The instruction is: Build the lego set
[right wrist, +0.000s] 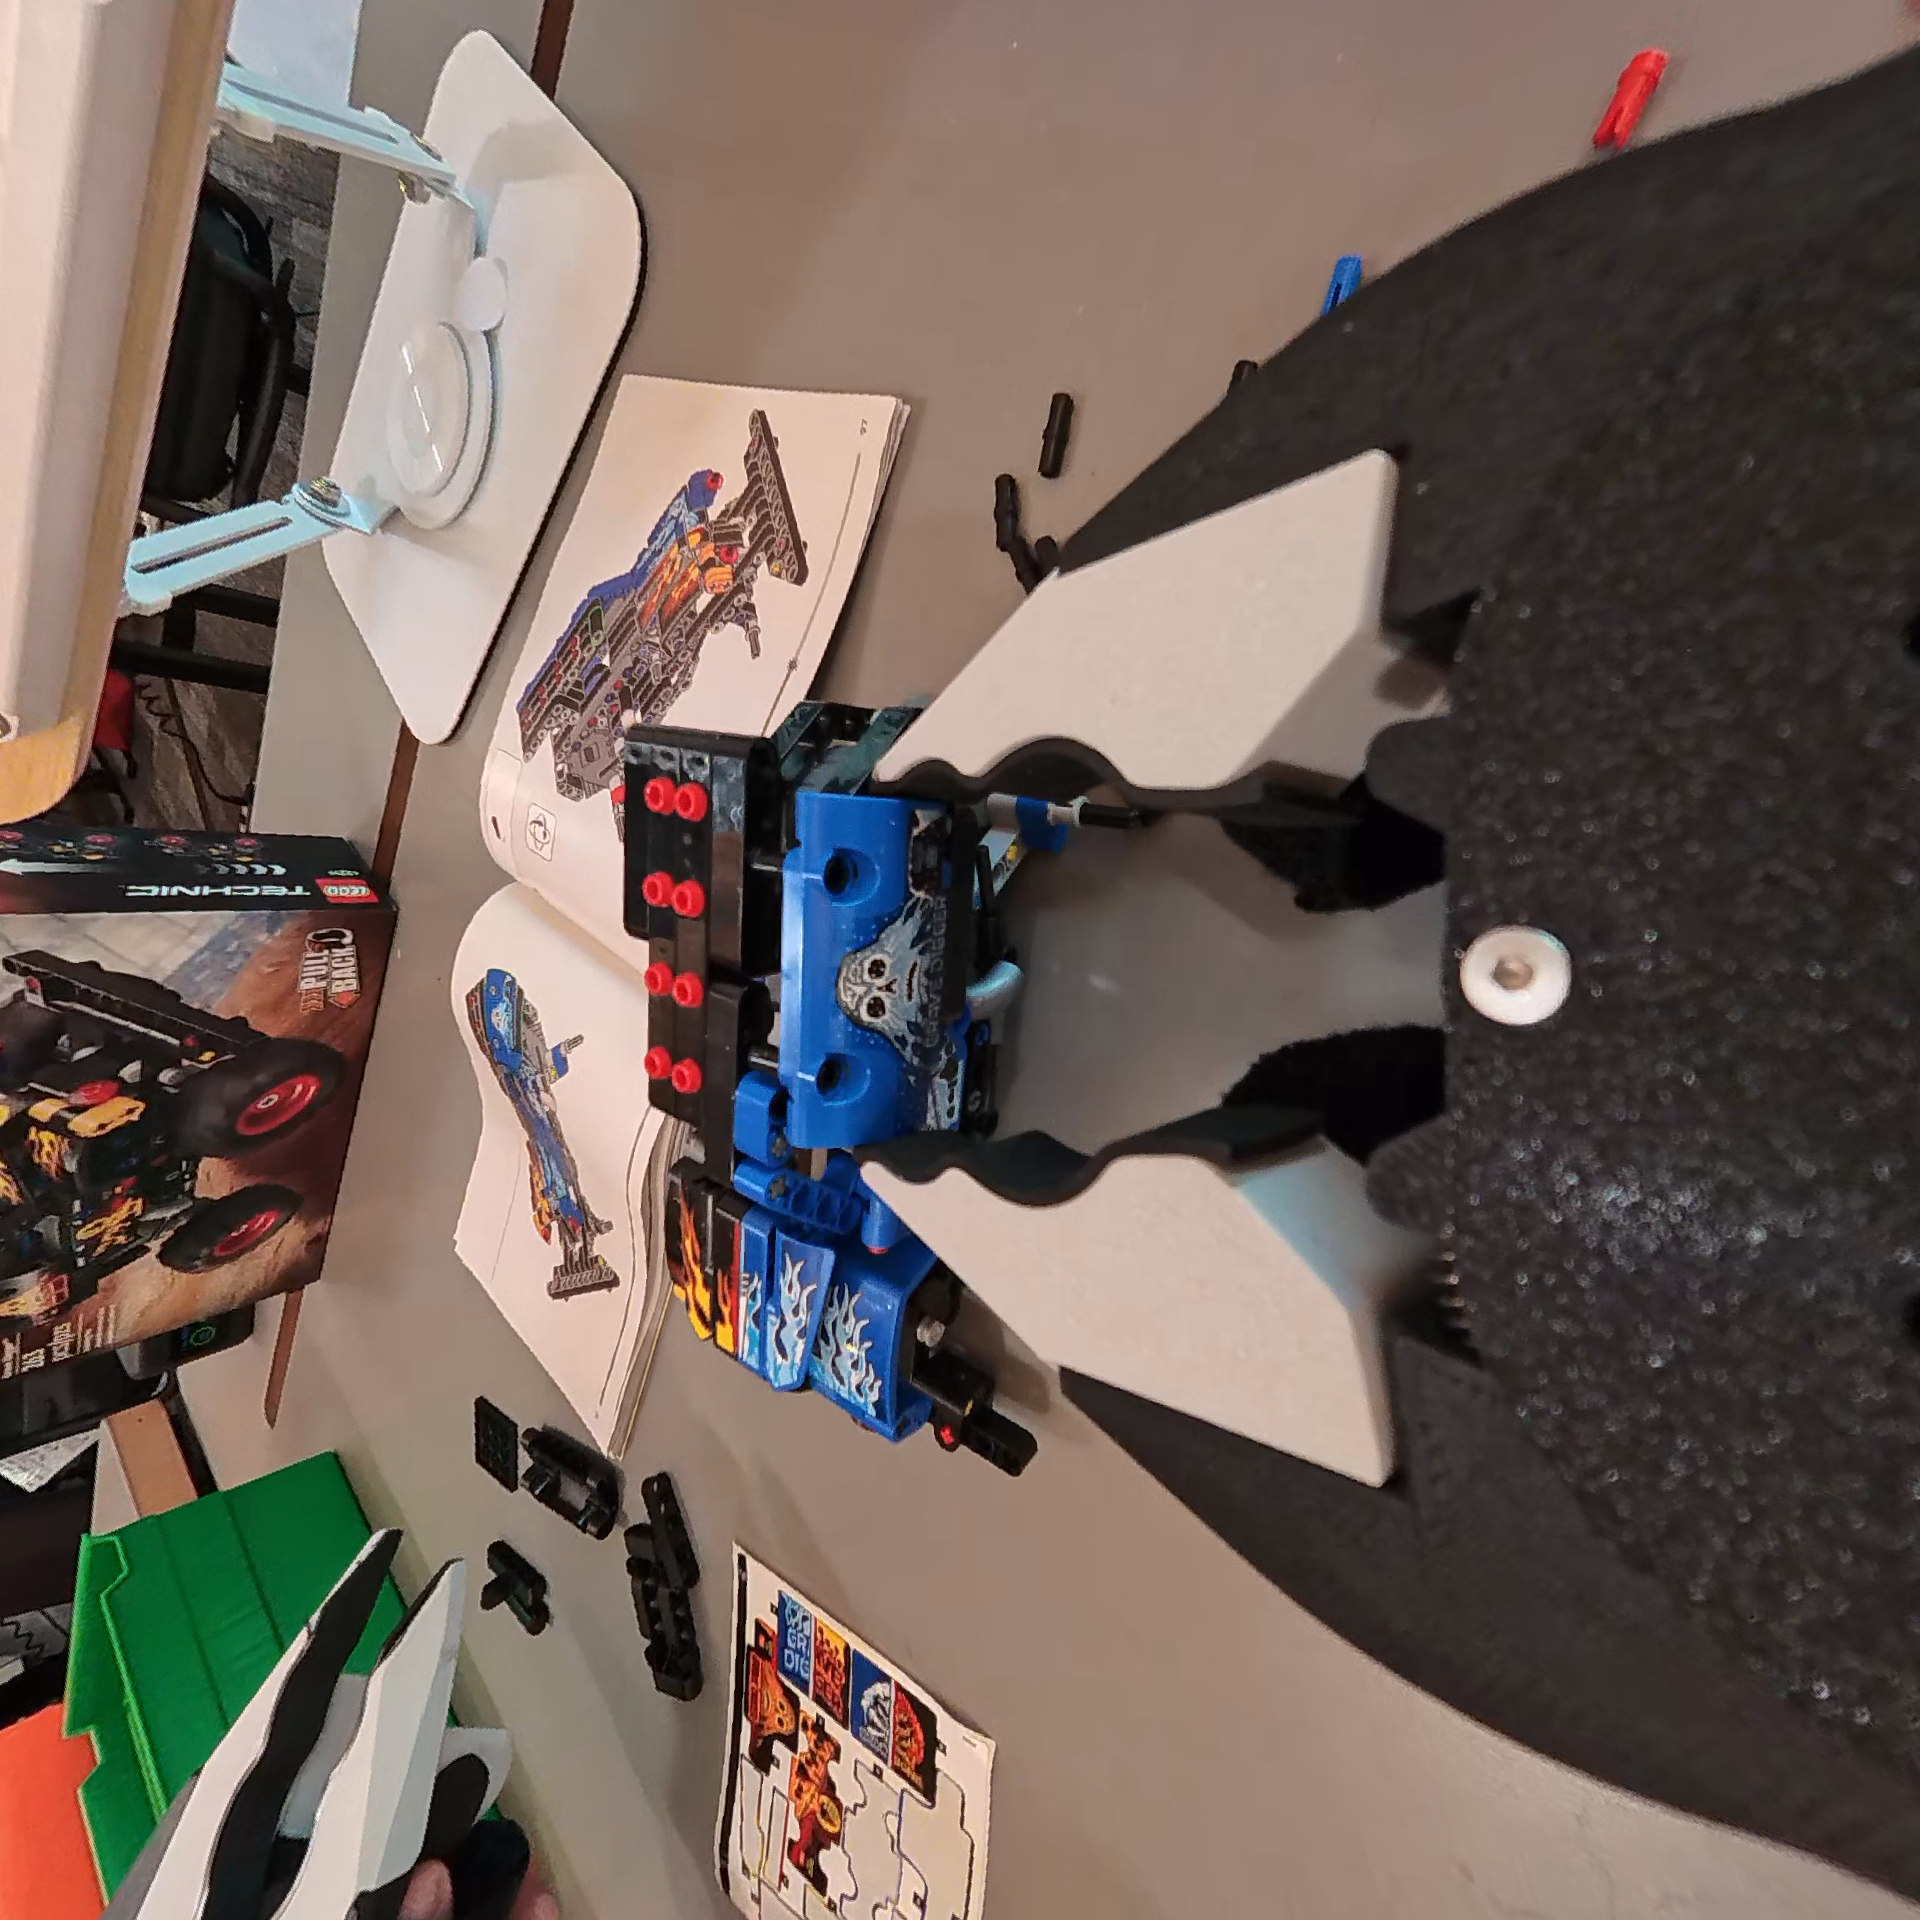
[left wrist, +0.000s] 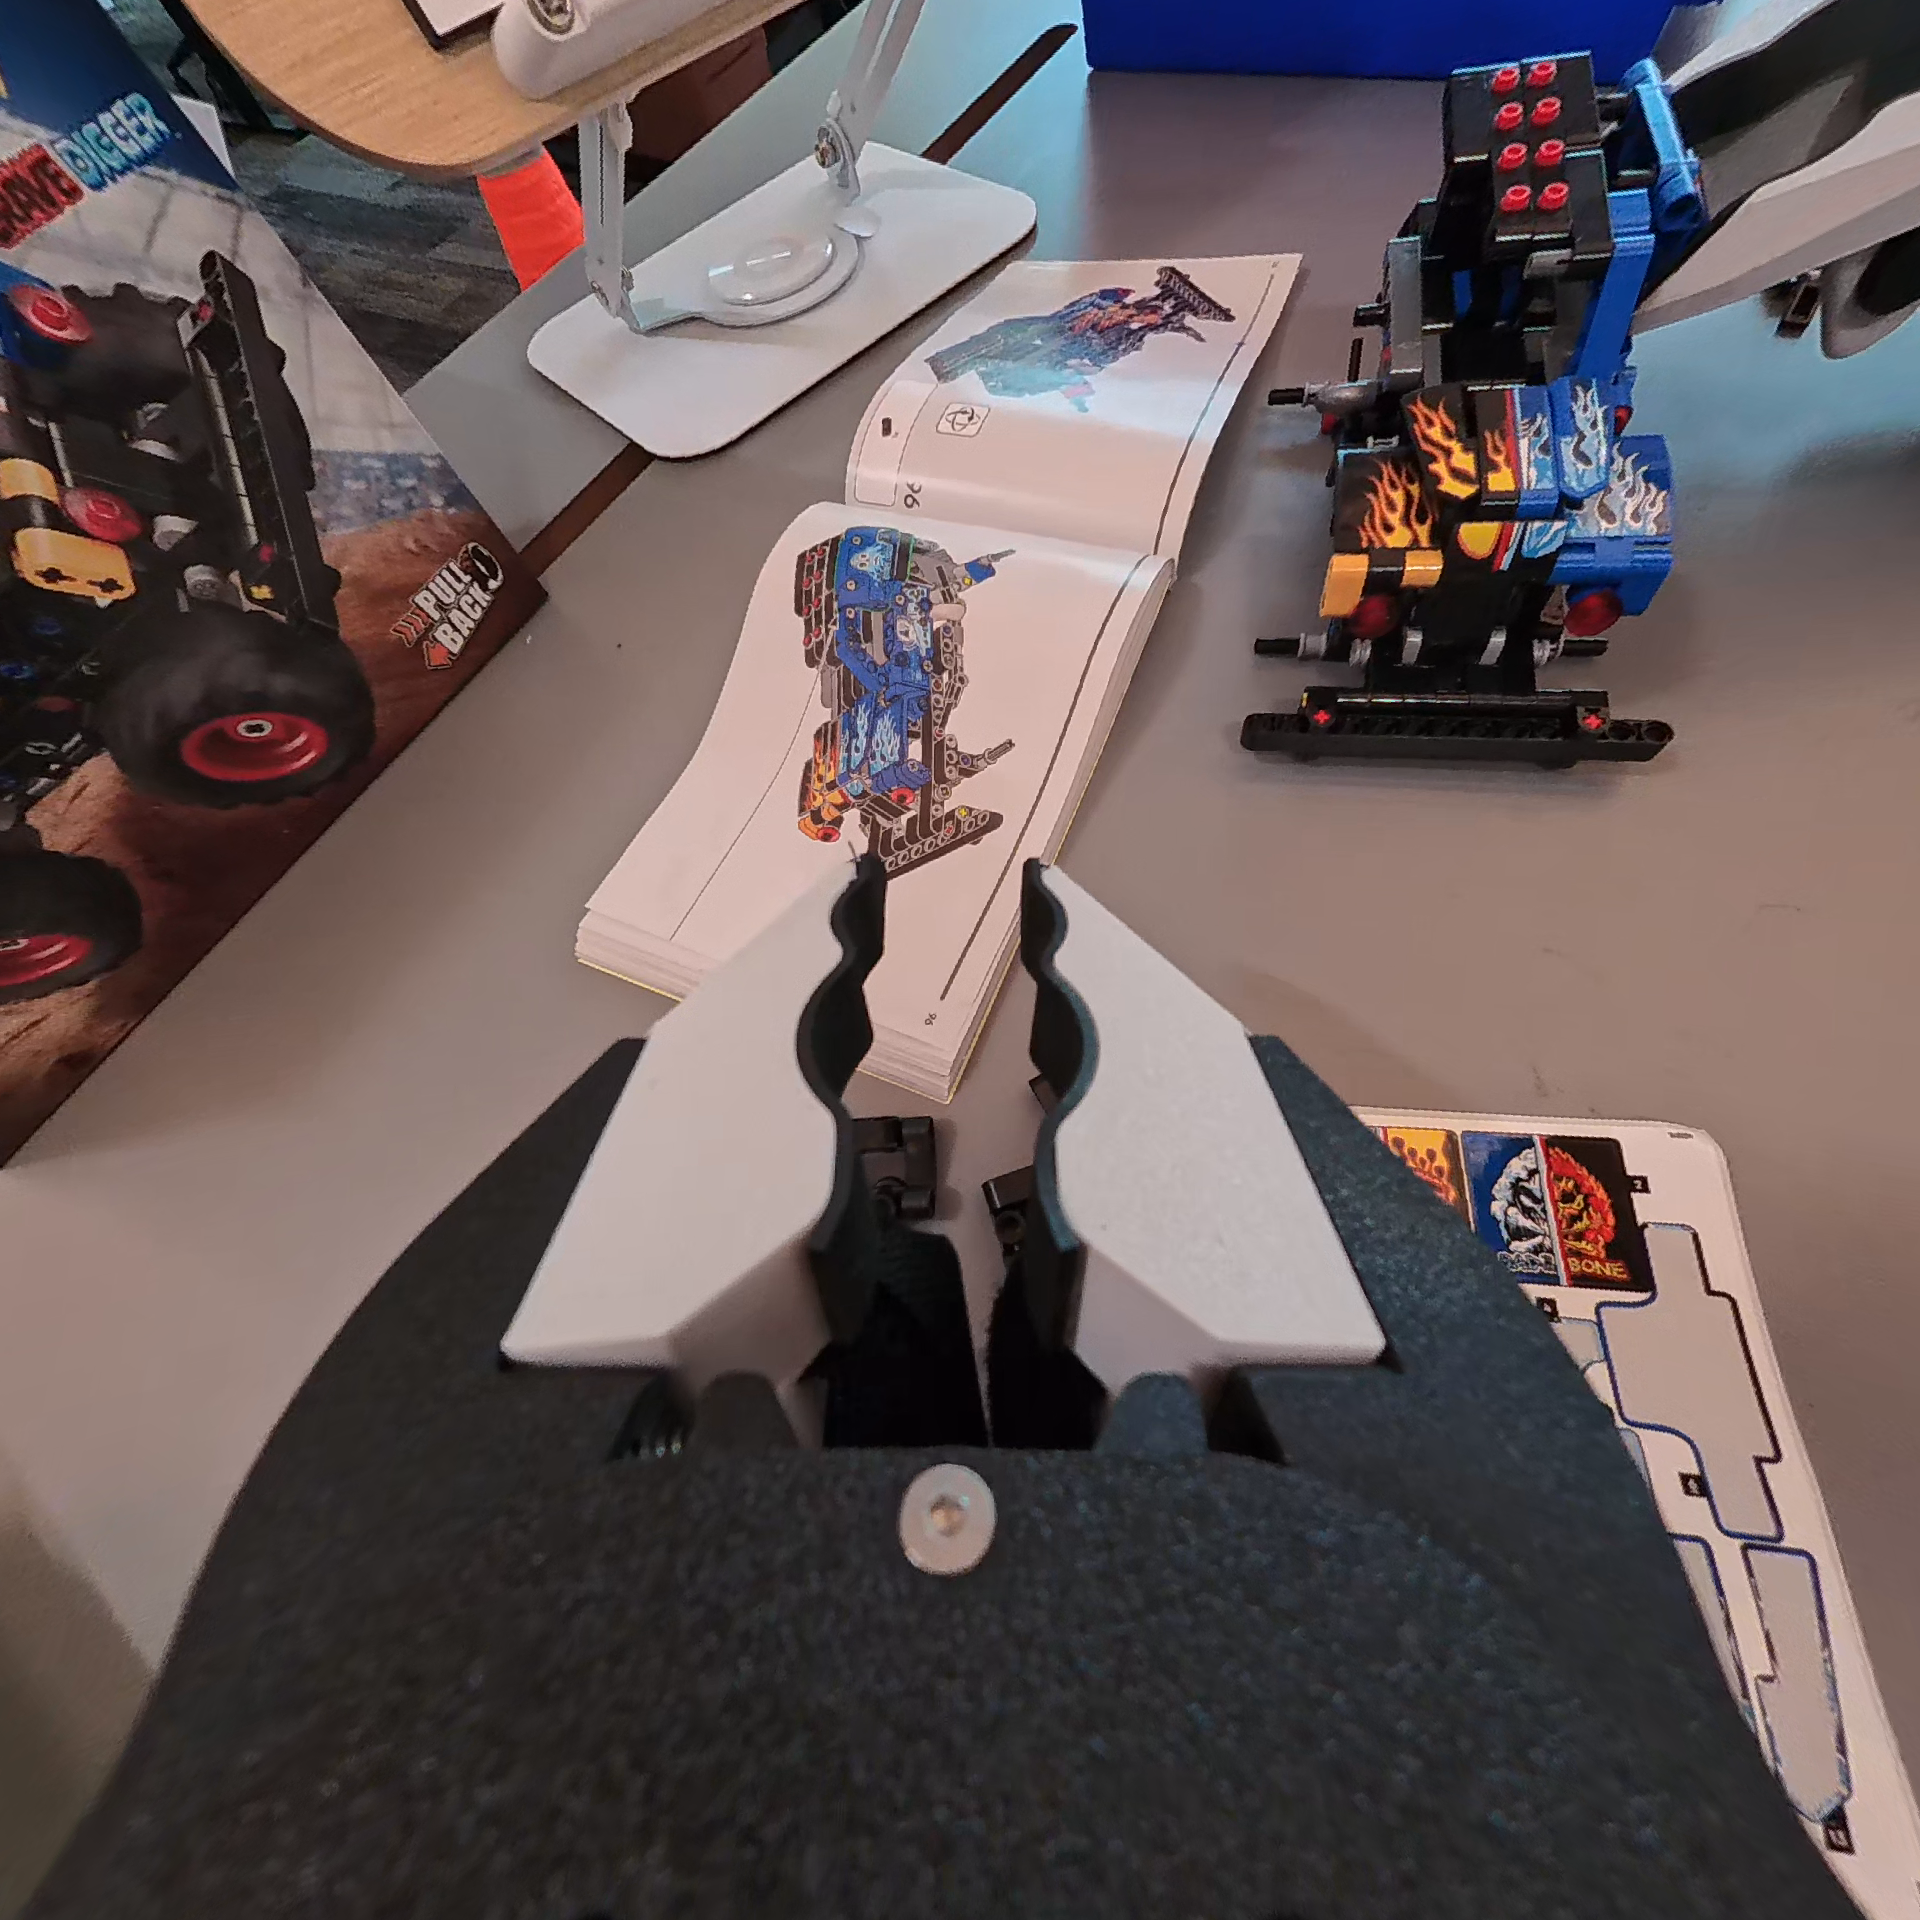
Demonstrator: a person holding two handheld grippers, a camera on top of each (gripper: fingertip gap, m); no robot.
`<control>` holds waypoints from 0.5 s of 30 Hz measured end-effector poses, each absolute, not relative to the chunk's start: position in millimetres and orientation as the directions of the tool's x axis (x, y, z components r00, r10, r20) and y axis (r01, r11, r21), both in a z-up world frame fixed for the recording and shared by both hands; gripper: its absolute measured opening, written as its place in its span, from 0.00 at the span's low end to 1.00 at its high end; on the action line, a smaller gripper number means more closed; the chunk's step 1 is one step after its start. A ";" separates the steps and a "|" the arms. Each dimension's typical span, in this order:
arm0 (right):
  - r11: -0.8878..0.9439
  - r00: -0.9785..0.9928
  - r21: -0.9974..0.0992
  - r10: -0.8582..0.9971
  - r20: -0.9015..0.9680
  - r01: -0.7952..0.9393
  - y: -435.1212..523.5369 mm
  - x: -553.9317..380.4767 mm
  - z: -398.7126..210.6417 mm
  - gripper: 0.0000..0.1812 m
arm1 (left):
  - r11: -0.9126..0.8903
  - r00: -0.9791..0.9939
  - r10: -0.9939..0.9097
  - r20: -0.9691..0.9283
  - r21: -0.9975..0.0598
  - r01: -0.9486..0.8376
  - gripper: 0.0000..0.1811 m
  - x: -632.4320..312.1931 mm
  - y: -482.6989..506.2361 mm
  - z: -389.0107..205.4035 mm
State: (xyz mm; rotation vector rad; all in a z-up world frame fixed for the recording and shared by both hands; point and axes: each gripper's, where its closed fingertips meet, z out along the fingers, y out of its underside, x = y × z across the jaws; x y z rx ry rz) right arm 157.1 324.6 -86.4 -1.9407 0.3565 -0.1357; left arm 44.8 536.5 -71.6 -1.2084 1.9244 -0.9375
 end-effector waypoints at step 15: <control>-0.339 0.962 -0.941 -0.264 0.073 -0.022 293.7 136.7 -82.4 0.34 | 0.298 -0.318 -0.936 -0.153 -0.823 -0.483 0.13 47.5 549.2 -88.5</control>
